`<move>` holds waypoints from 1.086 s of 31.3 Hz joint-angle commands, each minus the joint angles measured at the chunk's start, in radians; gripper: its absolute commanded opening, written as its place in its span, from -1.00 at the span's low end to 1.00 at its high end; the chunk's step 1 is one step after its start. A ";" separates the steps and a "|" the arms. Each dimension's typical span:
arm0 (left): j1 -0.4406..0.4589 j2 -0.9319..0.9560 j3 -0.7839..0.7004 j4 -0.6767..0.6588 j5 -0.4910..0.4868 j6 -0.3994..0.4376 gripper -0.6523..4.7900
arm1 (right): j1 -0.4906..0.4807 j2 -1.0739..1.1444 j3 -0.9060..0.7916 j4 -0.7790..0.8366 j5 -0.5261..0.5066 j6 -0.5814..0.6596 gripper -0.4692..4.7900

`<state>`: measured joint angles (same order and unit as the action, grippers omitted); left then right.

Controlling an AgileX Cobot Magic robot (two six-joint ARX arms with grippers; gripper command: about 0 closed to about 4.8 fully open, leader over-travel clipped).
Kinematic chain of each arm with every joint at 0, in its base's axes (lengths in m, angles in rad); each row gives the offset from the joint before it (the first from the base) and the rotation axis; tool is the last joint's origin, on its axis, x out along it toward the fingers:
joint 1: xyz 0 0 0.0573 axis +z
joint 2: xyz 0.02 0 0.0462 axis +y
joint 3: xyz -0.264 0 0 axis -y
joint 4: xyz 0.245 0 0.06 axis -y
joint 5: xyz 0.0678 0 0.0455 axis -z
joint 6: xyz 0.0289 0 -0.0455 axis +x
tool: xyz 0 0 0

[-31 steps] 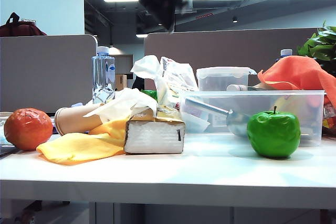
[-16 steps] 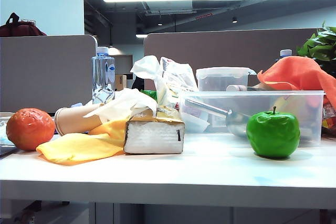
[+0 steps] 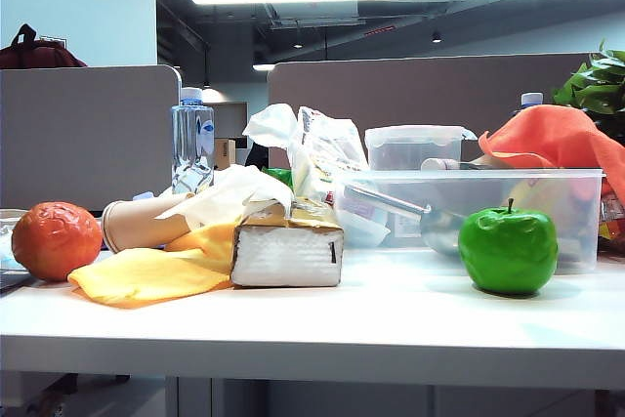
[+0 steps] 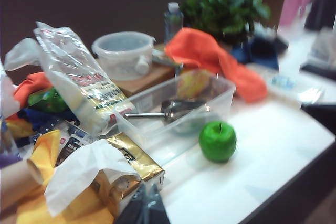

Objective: Pick up the metal ice scoop from the table and place it inside the transparent plastic box.

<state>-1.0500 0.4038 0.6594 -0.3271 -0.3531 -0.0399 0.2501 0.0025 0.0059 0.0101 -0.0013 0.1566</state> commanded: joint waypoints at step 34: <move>-0.069 -0.395 -0.094 -0.278 -0.092 -0.084 -0.78 | -0.320 0.000 0.002 0.017 0.049 0.000 -0.82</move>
<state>-1.1194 0.0078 0.5644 -0.6178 -0.4461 -0.1242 -0.0708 0.0025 0.0059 0.0101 0.0425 0.1570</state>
